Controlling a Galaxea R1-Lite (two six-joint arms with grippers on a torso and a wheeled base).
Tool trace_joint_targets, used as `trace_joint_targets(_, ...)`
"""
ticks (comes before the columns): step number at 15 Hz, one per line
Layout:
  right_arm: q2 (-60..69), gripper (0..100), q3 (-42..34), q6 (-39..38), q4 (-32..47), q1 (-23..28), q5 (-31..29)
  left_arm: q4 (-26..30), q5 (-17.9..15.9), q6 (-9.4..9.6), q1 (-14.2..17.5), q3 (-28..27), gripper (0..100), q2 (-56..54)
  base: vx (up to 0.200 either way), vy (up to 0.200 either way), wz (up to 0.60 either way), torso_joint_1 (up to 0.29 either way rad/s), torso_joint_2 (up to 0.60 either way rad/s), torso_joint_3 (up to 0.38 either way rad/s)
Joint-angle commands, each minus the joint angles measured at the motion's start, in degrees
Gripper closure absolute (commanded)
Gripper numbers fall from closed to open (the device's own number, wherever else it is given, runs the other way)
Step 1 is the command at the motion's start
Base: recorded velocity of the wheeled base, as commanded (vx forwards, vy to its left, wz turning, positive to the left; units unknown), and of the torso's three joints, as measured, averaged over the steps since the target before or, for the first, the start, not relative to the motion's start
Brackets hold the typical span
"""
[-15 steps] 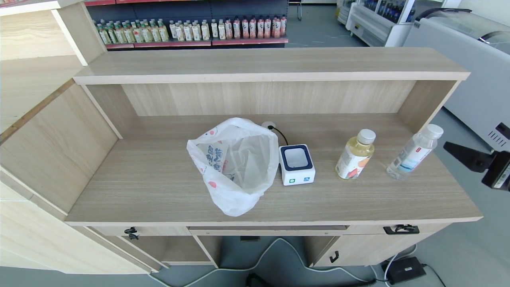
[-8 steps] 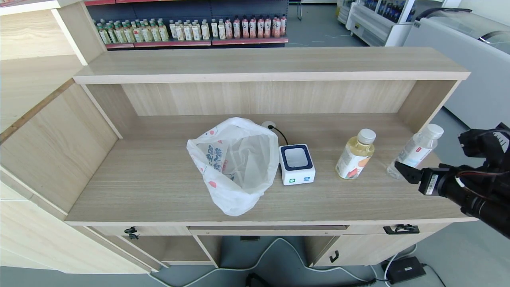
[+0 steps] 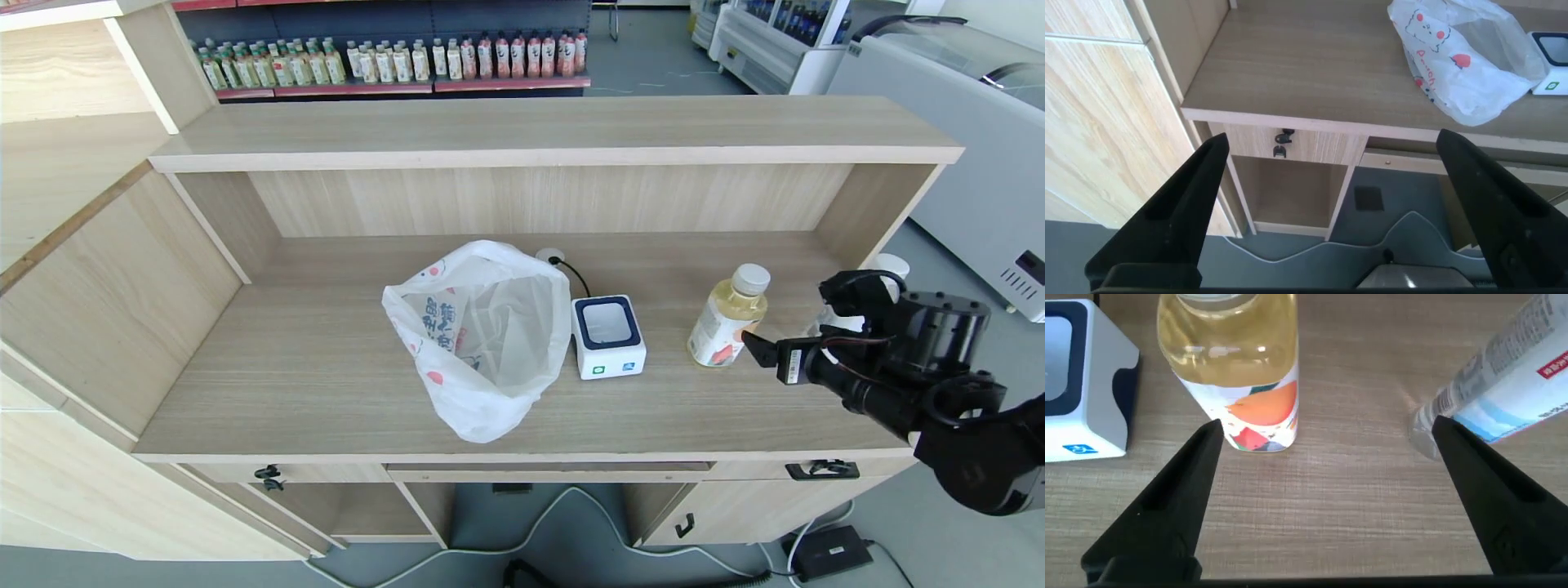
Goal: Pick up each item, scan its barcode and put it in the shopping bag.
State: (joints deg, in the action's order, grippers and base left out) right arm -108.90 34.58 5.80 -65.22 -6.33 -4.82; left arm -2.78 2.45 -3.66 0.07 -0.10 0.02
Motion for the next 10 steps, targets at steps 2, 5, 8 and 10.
trace_joint_targets(2, -5.7, 0, 5.3, 1.1, 0.0, -3.9, -1.5, 0.0, 0.0, -0.03, 0.0, 0.0, 0, 0.0, 0.0, 0.0, 0.0, 0.0, 0.0, 0.0)
trace_joint_targets(5, -7.9, 0, 6.5, 1.0, -0.1, -4.8, -1.9, 0.0, 0.0, -0.03, 0.0, 0.0, 0, 0.0, 0.0, 0.0, 0.0, 0.0, 0.0, 0.0)
trace_joint_targets(8, -10.1, 0, 8.8, 0.7, -1.0, -5.1, -1.9, 0.0, 0.0, -0.03, 0.0, 0.0, 0, 0.0, 0.0, 0.0, 0.0, 0.0, 0.0, 0.0)
trace_joint_targets(10, -11.8, 0, 11.2, 0.6, -1.0, -5.8, -1.9, 0.0, 0.0, -0.03, 0.0, 0.0, 0, 0.0, 0.0, 0.0, 0.0, 0.0, 0.0, 0.0)
